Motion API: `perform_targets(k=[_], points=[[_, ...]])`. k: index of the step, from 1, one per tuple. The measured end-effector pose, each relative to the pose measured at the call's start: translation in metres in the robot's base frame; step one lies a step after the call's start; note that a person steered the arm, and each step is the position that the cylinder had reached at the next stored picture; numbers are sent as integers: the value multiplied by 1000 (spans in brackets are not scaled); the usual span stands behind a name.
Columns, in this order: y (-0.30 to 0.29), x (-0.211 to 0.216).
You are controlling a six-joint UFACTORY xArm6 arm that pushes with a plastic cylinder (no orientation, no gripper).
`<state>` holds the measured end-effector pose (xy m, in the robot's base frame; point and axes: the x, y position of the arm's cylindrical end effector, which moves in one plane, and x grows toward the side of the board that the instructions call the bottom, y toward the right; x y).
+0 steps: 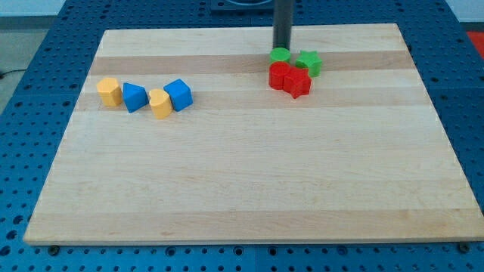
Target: Push the green circle along with the red circle slightly down
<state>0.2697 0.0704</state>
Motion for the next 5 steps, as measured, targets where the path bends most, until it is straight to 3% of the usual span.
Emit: perform_targets(k=[1,3,4,5], points=[[26,1],[27,-76],[24,-78],[-16,-77]])
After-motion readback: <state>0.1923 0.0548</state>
